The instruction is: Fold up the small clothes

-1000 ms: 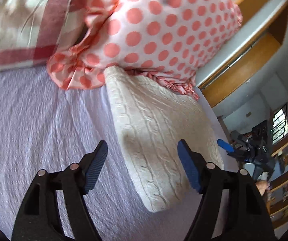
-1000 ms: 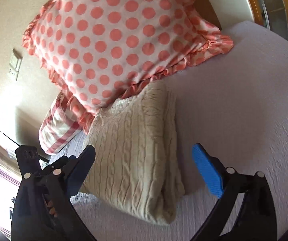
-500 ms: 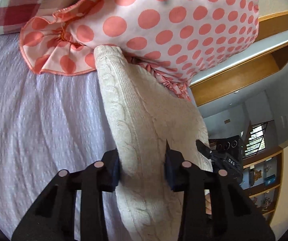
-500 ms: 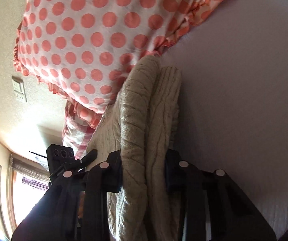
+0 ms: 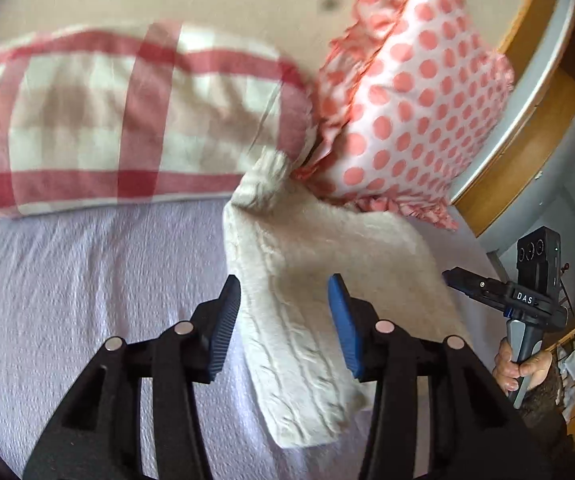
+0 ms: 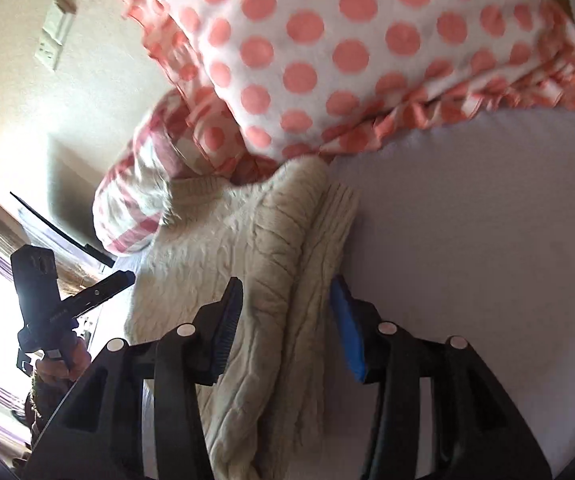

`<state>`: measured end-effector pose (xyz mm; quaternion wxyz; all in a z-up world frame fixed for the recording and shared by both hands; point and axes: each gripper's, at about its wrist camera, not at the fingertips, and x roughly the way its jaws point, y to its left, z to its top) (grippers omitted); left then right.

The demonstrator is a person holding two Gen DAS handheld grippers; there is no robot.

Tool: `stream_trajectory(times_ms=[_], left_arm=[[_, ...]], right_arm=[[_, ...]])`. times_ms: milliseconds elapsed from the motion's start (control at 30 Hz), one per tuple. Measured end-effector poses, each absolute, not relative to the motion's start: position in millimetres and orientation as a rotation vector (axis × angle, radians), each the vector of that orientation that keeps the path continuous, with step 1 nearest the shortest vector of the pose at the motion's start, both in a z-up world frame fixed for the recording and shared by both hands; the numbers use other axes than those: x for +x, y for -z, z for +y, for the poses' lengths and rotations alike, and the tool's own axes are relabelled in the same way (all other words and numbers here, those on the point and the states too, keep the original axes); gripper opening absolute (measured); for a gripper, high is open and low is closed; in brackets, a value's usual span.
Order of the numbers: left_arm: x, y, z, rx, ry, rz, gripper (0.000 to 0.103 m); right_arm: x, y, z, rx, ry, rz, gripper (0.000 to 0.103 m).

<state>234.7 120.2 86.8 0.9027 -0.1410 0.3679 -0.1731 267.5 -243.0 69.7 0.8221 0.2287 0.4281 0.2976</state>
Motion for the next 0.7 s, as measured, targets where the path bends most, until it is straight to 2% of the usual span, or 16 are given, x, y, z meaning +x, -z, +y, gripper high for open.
stream_trajectory(times_ms=[67,133,233,267,300,333,367,433,467,500,567,600,633,700], left_arm=[[208,-98,106,-0.288,0.452,0.692,0.051],[199,-97,76,-0.257,0.521,0.687,0.052],[213,-74,32,-0.200,0.551,0.765,0.056],[218,-59,26,-0.172,0.521,0.822,0.054],[220,-46,22,-0.149,0.506,0.862,0.050],[218,-41,20,-0.114,0.489,0.822,0.047],[217,-39,16,-0.073,0.482,0.801,0.047],[206,-44,15,-0.040,0.468,0.800,0.047],[199,-48,19,-0.057,0.472,0.802,0.051],[189,-51,24,-0.086,0.480,0.798,0.054],[164,-55,36,-0.108,0.471,0.773,0.067],[151,-55,42,-0.100,0.438,0.766,0.073],[141,-53,46,-0.087,0.384,0.766,0.085],[125,-46,54,-0.060,0.301,0.775,0.090]], right_arm=[[246,-83,-244,0.555,-0.783,0.887,0.062],[231,-82,-226,0.557,-0.883,0.919,0.066],[233,-53,-204,0.515,-0.803,1.037,0.067],[239,-37,-201,0.489,-0.717,1.081,0.064],[245,-24,-207,0.524,-0.702,1.086,0.054],[248,-17,-215,0.570,-0.682,1.075,0.034],[251,-13,-220,0.607,-0.669,1.088,0.022],[247,-17,-223,0.603,-0.673,1.092,0.023],[237,-26,-221,0.567,-0.672,1.069,0.029],[224,-37,-220,0.528,-0.680,1.032,0.042],[195,-60,-224,0.446,-0.686,0.930,0.091],[181,-69,-223,0.389,-0.658,0.884,0.098],[166,-76,-223,0.323,-0.625,0.847,0.100],[147,-76,-216,0.194,-0.519,0.835,0.102]])
